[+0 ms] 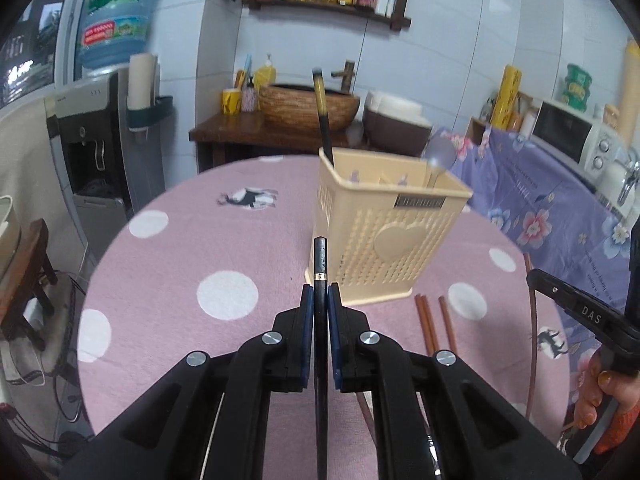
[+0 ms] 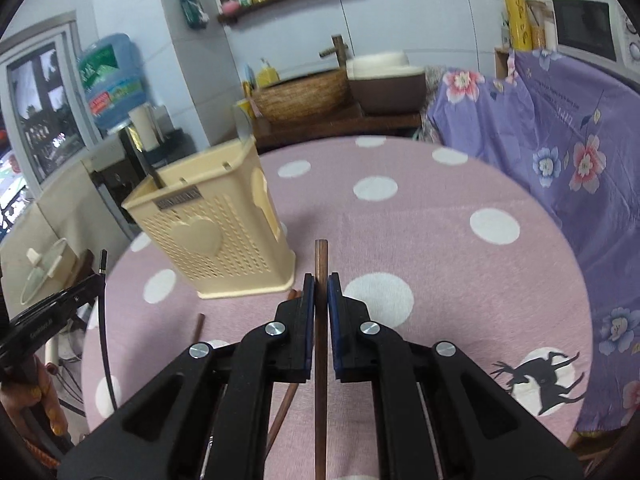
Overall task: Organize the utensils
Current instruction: 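Lift both chopsticks and lower them into the beige basket with both tools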
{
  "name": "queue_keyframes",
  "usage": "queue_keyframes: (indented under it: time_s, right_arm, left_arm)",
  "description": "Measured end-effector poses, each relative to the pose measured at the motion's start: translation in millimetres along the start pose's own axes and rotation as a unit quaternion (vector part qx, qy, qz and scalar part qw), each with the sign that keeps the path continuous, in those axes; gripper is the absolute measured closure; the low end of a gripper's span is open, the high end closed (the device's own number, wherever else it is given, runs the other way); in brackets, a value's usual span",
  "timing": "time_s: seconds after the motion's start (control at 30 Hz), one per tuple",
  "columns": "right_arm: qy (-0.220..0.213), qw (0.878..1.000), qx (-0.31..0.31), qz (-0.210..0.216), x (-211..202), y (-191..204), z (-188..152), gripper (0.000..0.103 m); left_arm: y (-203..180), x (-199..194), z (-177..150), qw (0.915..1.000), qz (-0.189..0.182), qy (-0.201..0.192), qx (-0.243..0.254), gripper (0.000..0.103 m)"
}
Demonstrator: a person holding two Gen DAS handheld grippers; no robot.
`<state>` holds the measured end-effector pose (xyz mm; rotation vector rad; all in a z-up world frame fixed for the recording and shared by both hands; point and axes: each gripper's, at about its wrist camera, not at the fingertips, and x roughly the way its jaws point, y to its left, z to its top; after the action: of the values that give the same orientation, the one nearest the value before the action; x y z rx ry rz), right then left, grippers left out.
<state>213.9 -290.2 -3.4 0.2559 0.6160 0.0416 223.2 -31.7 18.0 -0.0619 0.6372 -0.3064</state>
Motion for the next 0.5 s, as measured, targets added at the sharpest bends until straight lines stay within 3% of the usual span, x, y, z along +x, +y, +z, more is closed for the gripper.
queue_keyframes:
  time_s: [0.2,0.5]
  right_arm:
    - [-0.032,0.999,-0.012,0.029,-42.6,0.6,11.7,0.095]
    - [-0.046,0.998,-0.014,0.043,-62.3,0.8,17.6,0.095]
  left_arm:
    - [-3.8,-36.3,13.3,0.9989,-0.008,-0.045,0.008,0.094]
    - [-6.2,-48.5,16.7,0.9981,-0.022,-0.057,0.008,0.095]
